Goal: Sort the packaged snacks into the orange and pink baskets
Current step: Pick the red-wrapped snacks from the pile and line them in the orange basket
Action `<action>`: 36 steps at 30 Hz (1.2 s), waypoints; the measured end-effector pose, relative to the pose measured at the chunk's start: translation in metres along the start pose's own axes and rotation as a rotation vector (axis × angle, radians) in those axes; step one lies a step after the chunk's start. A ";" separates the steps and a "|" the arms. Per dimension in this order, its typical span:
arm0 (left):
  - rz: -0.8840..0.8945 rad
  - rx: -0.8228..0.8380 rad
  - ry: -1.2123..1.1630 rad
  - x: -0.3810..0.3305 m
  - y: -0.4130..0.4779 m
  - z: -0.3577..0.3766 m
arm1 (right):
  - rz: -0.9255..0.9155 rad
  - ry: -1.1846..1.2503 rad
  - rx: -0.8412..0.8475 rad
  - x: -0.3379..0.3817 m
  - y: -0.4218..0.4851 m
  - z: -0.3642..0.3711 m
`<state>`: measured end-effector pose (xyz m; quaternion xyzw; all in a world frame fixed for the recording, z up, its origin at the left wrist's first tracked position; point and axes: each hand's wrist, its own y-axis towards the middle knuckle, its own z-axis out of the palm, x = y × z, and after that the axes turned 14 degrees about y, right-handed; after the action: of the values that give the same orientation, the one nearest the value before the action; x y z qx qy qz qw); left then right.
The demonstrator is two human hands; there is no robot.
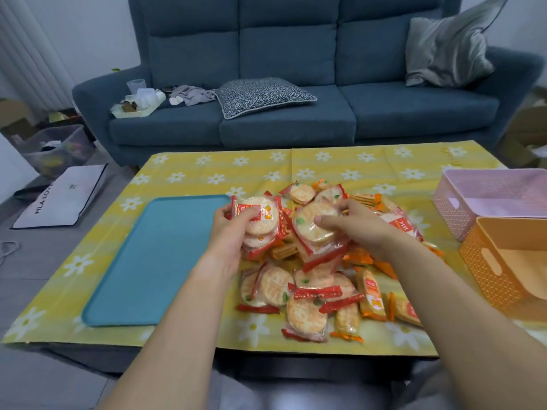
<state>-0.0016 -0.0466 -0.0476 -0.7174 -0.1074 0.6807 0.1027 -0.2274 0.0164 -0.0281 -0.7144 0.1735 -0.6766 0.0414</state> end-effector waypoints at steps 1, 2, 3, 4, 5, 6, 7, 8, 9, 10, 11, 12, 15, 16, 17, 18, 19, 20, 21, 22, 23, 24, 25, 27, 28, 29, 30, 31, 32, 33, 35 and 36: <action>-0.001 0.027 -0.052 -0.003 -0.006 0.008 | -0.018 0.104 -0.050 0.003 -0.002 -0.004; -0.011 0.060 -0.104 -0.005 -0.013 0.021 | -0.029 0.218 -0.116 0.006 -0.004 -0.013; -0.025 0.106 -0.143 -0.008 -0.022 0.038 | -0.040 0.323 -0.183 0.008 -0.009 -0.024; -0.035 0.146 -0.168 -0.009 -0.029 0.053 | -0.060 0.401 -0.247 0.010 -0.012 -0.035; -0.036 0.182 -0.168 -0.009 -0.036 0.074 | -0.093 0.459 -0.311 0.010 -0.019 -0.050; -0.028 0.214 -0.170 -0.011 -0.044 0.092 | -0.132 0.485 -0.371 0.010 -0.025 -0.063; -0.023 0.252 -0.163 -0.011 -0.052 0.114 | -0.163 0.490 -0.439 0.007 -0.033 -0.081; -0.029 0.297 -0.160 -0.013 -0.062 0.138 | -0.194 0.489 -0.512 0.004 -0.041 -0.102; -0.034 0.341 -0.148 -0.014 -0.071 0.160 | -0.219 0.486 -0.566 0.002 -0.051 -0.119; -0.034 0.373 -0.121 -0.014 -0.081 0.184 | -0.240 0.487 -0.618 -0.003 -0.059 -0.140; -0.023 0.403 -0.077 -0.014 -0.089 0.207 | -0.255 0.499 -0.658 -0.006 -0.067 -0.160; -0.010 0.430 -0.035 -0.014 -0.098 0.230 | -0.265 0.524 -0.706 -0.011 -0.074 -0.180; 0.044 0.487 0.087 -0.010 -0.120 0.296 | -0.313 0.462 -0.884 -0.030 -0.090 -0.232; 0.079 0.493 0.143 -0.008 -0.126 0.316 | -0.309 0.388 -0.938 -0.037 -0.093 -0.246; 0.116 0.500 0.204 -0.004 -0.130 0.336 | -0.286 0.312 -0.982 -0.045 -0.093 -0.259; 0.161 0.504 0.252 -0.003 -0.133 0.350 | -0.257 0.237 -1.001 -0.052 -0.091 -0.268; 0.201 0.521 0.294 -0.003 -0.138 0.361 | -0.215 0.144 -0.996 -0.057 -0.090 -0.275; 0.237 0.528 0.336 -0.002 -0.138 0.369 | -0.161 0.033 -0.975 -0.062 -0.089 -0.281; 0.269 0.543 0.373 -0.001 -0.139 0.375 | -0.104 -0.081 -0.951 -0.066 -0.089 -0.287; 0.308 0.553 0.409 0.001 -0.137 0.377 | -0.062 -0.185 -0.942 -0.068 -0.088 -0.292; 0.358 0.557 0.453 0.004 -0.134 0.379 | -0.035 -0.263 -0.952 -0.069 -0.090 -0.298; 0.423 0.554 0.510 0.008 -0.128 0.377 | -0.018 -0.326 -0.961 -0.069 -0.092 -0.303; 0.482 0.518 0.604 0.013 -0.123 0.376 | 0.007 -0.386 -0.962 -0.070 -0.094 -0.309; 0.554 0.386 0.821 0.027 -0.112 0.375 | 0.086 -0.481 -0.902 -0.075 -0.097 -0.317; 0.523 0.370 0.907 0.032 -0.111 0.373 | 0.122 -0.500 -0.846 -0.077 -0.097 -0.318; 0.448 0.401 0.972 0.037 -0.109 0.374 | 0.145 -0.497 -0.782 -0.080 -0.096 -0.318; 0.357 0.464 1.013 0.041 -0.110 0.375 | 0.148 -0.497 -0.722 -0.084 -0.093 -0.317; 0.286 0.522 1.016 0.042 -0.111 0.375 | 0.137 -0.505 -0.670 -0.085 -0.091 -0.315; 0.264 0.545 0.991 0.044 -0.111 0.375 | 0.114 -0.527 -0.629 -0.086 -0.089 -0.312; 0.287 0.537 0.964 0.043 -0.113 0.373 | 0.078 -0.558 -0.598 -0.083 -0.087 -0.308; 0.356 0.479 0.962 0.037 -0.113 0.365 | -0.022 -0.614 -0.545 -0.077 -0.082 -0.299; 0.372 0.441 0.975 0.034 -0.112 0.359 | -0.043 -0.644 -0.504 -0.074 -0.080 -0.292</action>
<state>-0.3595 0.0707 -0.0661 -0.9171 0.2255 0.2837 0.1663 -0.5007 0.1651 -0.0509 -0.8809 0.2971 -0.3555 -0.0967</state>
